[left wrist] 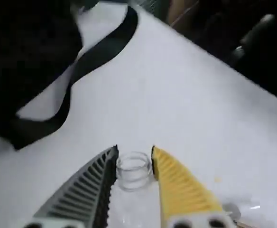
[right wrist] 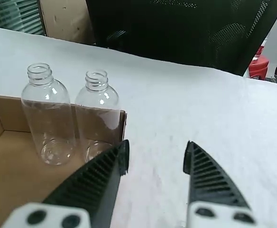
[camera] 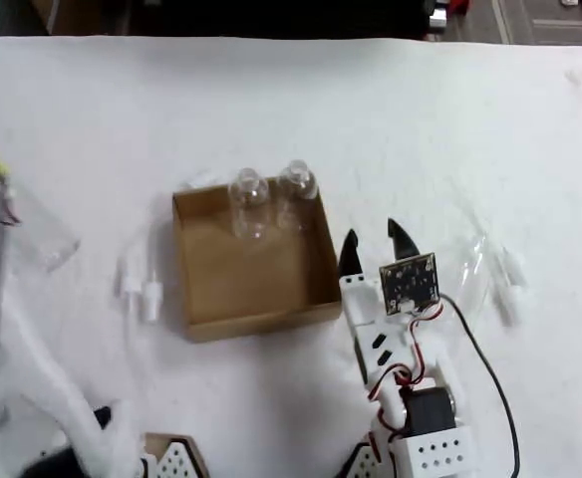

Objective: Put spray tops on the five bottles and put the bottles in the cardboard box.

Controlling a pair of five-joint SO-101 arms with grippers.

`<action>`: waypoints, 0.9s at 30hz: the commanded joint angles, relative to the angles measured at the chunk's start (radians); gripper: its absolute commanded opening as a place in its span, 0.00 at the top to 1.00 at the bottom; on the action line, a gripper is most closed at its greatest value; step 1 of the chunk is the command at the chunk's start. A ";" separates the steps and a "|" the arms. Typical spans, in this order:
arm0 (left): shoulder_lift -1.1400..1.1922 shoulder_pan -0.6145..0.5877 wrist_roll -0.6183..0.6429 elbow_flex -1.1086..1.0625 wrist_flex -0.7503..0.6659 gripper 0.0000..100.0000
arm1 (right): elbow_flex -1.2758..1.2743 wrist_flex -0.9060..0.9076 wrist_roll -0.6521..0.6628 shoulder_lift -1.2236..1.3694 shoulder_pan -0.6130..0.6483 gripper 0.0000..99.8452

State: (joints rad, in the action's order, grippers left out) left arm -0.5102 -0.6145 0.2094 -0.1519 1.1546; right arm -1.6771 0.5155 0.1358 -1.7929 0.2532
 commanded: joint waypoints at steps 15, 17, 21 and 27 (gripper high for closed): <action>-0.846 0.636 -0.265 -1.039 -0.896 0.98 | 0.000 -0.005 0.014 -0.010 -0.036 0.83; -0.866 0.636 -0.265 -1.109 -0.970 0.98 | 0.000 -0.007 0.014 -0.010 -0.036 0.83; -0.862 0.664 -0.229 -1.148 -0.997 0.98 | -0.009 -0.031 0.014 -0.010 -0.036 0.83; -0.723 0.688 -0.219 -1.149 -1.114 0.98 | -0.009 -0.031 0.014 -0.010 -0.038 0.83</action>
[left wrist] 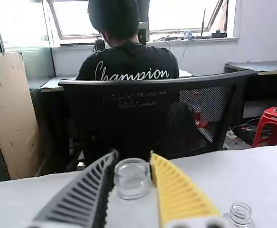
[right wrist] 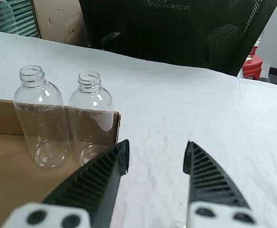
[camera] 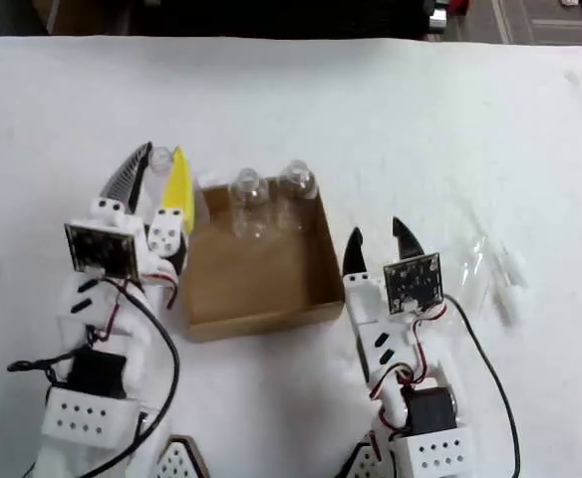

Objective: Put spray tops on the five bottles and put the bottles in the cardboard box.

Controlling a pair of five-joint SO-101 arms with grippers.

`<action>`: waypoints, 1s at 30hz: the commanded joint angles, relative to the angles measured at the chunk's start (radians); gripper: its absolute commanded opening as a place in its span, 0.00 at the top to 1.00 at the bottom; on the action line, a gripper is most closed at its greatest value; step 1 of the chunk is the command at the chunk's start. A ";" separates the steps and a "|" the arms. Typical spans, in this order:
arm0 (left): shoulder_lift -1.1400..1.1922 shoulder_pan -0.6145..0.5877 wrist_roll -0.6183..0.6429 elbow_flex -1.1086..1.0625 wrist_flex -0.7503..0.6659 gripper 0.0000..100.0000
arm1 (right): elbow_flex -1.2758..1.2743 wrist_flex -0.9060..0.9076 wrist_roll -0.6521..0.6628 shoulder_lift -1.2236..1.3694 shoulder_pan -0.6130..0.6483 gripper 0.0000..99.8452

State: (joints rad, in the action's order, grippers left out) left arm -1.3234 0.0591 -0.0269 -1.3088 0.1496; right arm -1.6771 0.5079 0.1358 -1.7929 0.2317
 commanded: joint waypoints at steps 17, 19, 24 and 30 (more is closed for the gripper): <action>0.578 0.007 0.018 0.009 -0.433 0.98 | -0.011 -0.025 0.054 -0.008 -0.016 0.83; 0.630 0.007 0.021 0.008 -0.491 0.98 | -0.012 -0.025 0.077 -0.007 -0.013 0.83; 0.774 0.010 0.023 0.008 -0.672 0.98 | -0.012 -0.025 0.075 -0.004 -0.013 0.83; 0.929 0.008 0.023 0.009 -0.793 0.98 | -0.012 -0.025 0.080 -0.004 -0.013 0.83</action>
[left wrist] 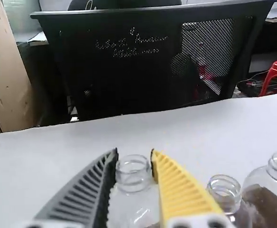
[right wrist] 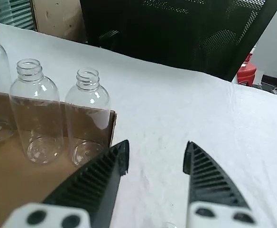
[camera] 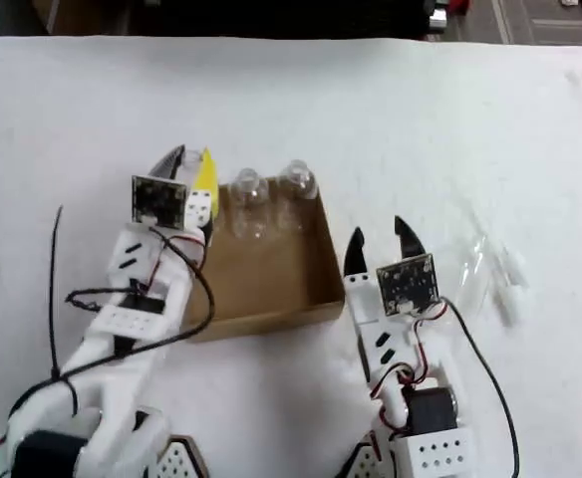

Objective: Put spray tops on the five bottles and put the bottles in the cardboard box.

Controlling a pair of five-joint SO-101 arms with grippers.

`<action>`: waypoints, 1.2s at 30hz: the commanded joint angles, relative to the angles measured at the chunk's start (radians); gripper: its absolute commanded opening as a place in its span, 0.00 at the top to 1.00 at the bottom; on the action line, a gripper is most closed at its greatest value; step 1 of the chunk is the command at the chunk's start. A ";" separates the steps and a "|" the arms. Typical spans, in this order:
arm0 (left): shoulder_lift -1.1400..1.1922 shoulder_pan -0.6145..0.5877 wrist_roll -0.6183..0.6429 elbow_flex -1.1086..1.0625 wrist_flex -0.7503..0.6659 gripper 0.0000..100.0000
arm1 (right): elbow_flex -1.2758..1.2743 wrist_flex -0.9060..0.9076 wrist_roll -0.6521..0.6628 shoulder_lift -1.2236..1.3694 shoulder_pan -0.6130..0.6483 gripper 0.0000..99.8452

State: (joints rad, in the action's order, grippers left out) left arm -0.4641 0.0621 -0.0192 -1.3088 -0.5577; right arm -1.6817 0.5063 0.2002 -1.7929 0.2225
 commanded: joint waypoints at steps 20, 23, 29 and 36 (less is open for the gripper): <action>0.449 0.005 0.009 0.008 -0.468 0.98 | -0.008 -0.024 0.018 -0.005 -0.005 0.83; 0.456 0.005 0.009 0.008 -0.474 0.98 | -0.008 -0.024 0.018 -0.005 -0.005 0.83; 0.456 0.004 0.009 0.008 -0.470 0.98 | -0.008 -0.024 0.018 -0.005 -0.005 0.83; 0.456 0.004 0.009 0.009 -0.466 0.95 | -0.008 -0.024 0.018 -0.005 -0.004 0.83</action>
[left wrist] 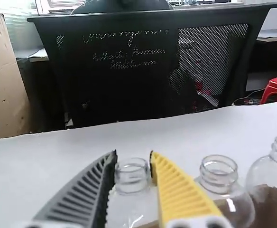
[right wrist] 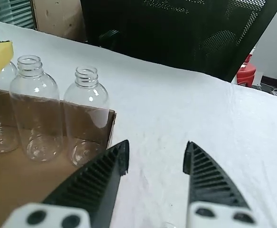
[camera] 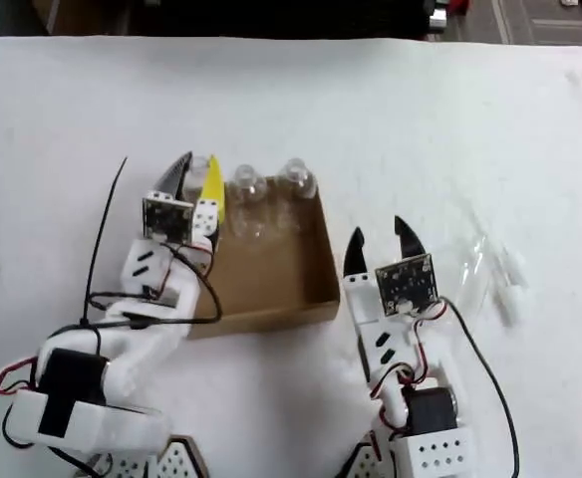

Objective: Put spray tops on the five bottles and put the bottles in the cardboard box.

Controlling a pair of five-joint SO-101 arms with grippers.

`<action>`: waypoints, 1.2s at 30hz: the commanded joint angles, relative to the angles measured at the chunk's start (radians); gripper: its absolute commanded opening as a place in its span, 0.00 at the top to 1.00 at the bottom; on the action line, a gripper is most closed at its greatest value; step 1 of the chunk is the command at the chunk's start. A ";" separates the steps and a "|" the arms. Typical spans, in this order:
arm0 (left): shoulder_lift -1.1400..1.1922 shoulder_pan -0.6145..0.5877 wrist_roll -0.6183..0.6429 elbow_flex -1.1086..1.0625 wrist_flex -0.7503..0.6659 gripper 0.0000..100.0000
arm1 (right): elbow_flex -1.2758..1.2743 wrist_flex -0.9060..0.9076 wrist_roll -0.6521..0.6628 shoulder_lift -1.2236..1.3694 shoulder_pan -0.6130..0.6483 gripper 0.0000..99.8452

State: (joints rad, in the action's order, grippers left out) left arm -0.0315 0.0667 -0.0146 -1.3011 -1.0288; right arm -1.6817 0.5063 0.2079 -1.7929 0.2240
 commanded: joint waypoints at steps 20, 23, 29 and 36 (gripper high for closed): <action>0.021 -0.015 0.011 0.002 0.041 0.81 | -0.008 -0.024 0.011 -0.007 -0.007 0.83; 0.019 -0.031 0.012 -0.003 0.009 0.81 | -0.008 -0.024 0.011 -0.007 -0.007 0.83; 0.019 -0.025 0.006 -0.044 -0.109 0.81 | -0.008 -0.024 0.011 -0.007 -0.002 0.83; 0.019 -0.033 0.011 -0.046 -0.114 0.81 | -0.008 -0.024 0.012 -0.007 -0.002 0.83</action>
State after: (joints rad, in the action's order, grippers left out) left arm -0.0008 0.0453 -0.0176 -1.3472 -1.1101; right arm -1.6817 0.5063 0.2079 -1.7929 0.2240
